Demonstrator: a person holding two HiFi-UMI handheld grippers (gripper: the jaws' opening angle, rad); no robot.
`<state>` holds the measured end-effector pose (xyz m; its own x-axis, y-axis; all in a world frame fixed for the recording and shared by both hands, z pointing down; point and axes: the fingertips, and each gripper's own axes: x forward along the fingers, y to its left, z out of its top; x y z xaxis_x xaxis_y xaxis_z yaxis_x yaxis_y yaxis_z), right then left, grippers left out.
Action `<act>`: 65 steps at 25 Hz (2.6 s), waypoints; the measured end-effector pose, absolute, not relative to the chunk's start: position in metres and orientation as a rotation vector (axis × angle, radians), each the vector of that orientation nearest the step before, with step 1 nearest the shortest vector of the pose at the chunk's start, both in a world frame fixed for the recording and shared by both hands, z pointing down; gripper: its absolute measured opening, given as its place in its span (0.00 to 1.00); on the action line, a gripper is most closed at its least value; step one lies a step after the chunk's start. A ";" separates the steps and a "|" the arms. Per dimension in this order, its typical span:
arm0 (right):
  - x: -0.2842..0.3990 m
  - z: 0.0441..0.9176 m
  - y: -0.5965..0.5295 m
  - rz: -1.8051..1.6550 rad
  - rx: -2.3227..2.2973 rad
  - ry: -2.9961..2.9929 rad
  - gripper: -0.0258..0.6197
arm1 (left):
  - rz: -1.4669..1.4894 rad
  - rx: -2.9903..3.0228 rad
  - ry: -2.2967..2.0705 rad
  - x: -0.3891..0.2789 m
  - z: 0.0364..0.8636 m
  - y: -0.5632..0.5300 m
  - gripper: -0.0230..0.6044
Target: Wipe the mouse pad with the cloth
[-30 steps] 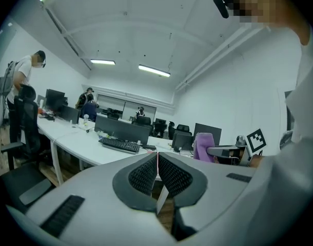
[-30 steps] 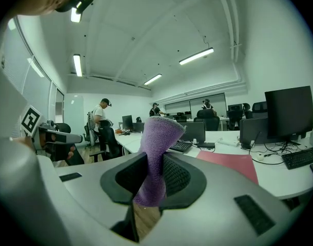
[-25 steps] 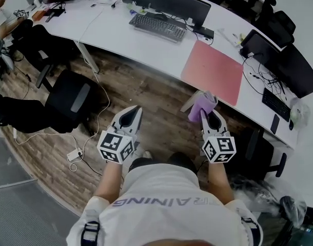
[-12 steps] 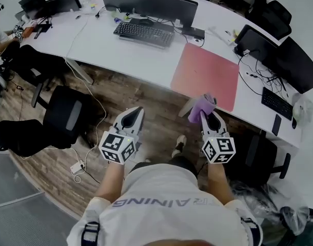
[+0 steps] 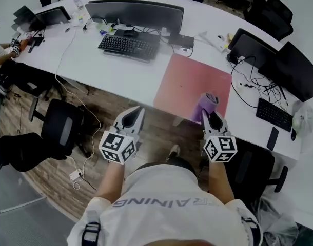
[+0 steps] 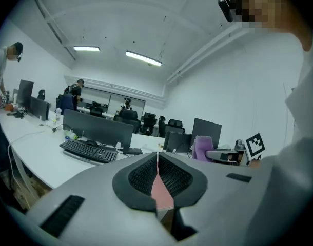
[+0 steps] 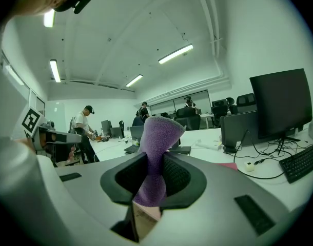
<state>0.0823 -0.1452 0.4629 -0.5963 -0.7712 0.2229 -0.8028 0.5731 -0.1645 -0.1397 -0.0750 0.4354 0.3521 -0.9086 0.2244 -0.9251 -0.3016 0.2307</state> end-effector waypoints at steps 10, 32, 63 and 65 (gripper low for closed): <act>0.151 0.483 -0.229 0.433 1.398 -2.637 0.19 | 0.109 2.336 -1.574 -0.075 0.440 -0.170 0.09; 0.031 0.517 -0.360 0.495 1.471 -2.442 0.19 | 0.129 2.387 -1.334 -0.182 0.485 -0.336 0.09; -0.109 0.746 -0.487 0.826 1.058 -2.078 0.19 | 0.162 2.099 -1.411 -0.278 0.575 -0.353 0.09; -0.096 0.745 -0.487 0.829 1.072 -2.073 0.19 | 0.168 2.103 -1.418 -0.267 0.571 -0.354 0.09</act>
<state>-0.0961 -0.4873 0.7454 -0.4525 -0.4408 0.7752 -0.8538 0.4650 -0.2340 -0.2672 -0.3539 0.5708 0.4237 -0.8053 0.4147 -0.8799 -0.2570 0.3997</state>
